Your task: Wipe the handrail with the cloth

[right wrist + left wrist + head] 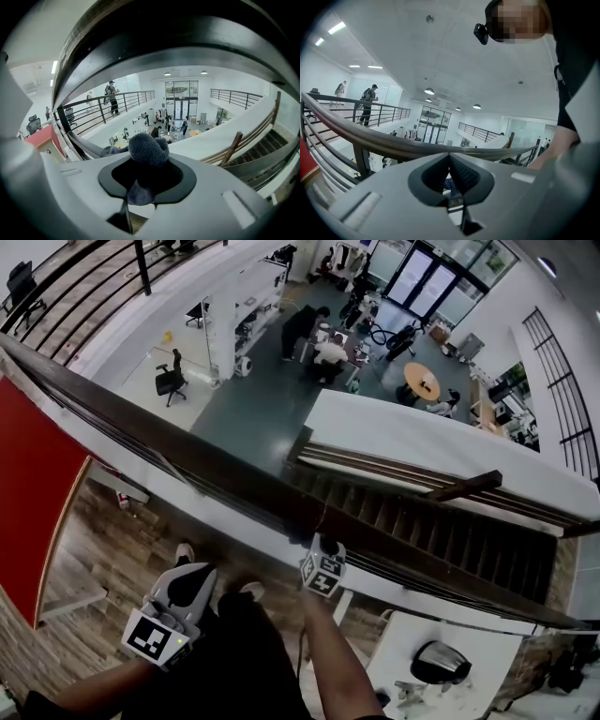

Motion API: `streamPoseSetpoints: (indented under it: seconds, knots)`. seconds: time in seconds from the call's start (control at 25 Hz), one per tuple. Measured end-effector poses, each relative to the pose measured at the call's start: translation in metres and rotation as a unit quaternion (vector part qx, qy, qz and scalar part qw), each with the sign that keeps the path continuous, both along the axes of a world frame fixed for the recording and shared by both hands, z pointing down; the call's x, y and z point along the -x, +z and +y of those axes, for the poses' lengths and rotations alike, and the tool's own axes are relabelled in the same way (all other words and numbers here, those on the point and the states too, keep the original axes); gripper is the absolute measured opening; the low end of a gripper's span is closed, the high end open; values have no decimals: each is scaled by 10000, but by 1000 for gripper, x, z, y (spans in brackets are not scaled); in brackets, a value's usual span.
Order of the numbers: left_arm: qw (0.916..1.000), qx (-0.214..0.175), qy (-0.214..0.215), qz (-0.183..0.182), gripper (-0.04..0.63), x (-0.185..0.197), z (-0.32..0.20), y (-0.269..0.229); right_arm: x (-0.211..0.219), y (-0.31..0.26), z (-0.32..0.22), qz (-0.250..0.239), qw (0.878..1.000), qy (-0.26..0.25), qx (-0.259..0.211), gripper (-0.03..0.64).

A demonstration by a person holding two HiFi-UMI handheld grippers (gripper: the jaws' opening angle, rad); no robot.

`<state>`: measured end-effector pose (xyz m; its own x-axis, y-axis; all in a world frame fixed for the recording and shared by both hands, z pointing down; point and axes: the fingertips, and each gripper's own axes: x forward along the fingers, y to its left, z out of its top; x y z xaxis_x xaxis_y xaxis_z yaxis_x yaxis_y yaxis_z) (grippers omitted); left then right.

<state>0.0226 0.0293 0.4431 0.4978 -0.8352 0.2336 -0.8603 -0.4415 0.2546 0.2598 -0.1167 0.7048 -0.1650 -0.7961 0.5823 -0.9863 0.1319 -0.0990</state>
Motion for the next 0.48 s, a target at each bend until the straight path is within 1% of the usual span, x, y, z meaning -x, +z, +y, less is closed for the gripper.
streamPoseSetpoints:
  seconds: [0.24,0.48]
  knots:
    - [9999,47,-32,101,0,-4,-1,-4,-13,5,1,25,9999,109,22,92]
    - [9999,86,61,70,0,-10,0,0,-27,8,4,51,9997,216,50,92]
